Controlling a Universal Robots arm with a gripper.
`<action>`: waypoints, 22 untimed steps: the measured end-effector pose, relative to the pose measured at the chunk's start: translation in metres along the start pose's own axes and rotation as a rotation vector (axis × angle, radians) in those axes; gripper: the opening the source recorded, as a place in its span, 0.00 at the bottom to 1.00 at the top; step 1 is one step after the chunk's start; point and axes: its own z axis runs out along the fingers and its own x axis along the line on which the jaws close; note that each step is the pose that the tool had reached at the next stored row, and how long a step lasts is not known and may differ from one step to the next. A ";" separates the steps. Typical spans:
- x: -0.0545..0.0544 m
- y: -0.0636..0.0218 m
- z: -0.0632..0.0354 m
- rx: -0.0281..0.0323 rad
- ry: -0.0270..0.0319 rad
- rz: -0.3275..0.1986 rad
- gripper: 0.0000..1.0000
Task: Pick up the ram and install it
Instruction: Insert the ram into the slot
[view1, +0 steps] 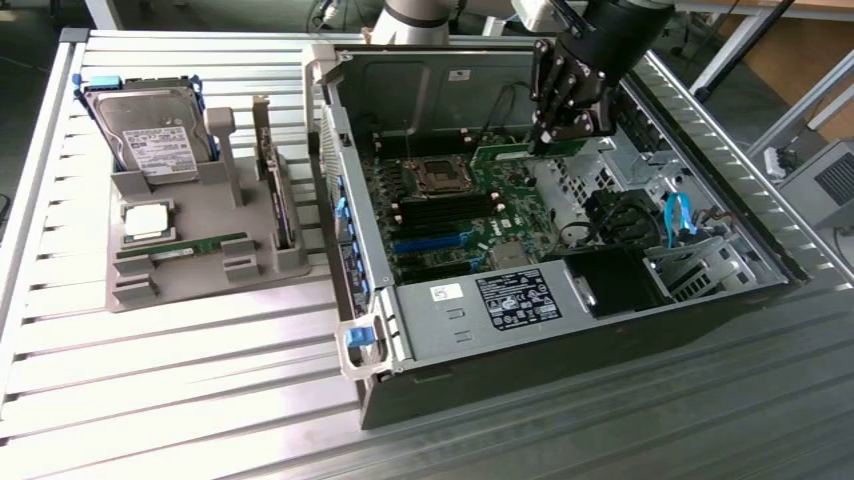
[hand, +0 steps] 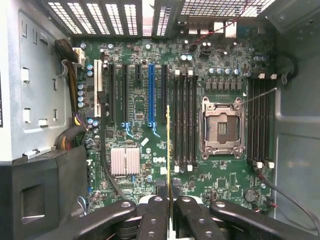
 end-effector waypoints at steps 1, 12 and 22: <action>0.000 0.0000 0.0004 0.0000 -0.0001 0.000 0.12; 0.003 0.0116 0.0405 0.0007 -0.0036 0.009 0.12; 0.000 0.0200 0.0495 0.0007 -0.0039 0.010 0.12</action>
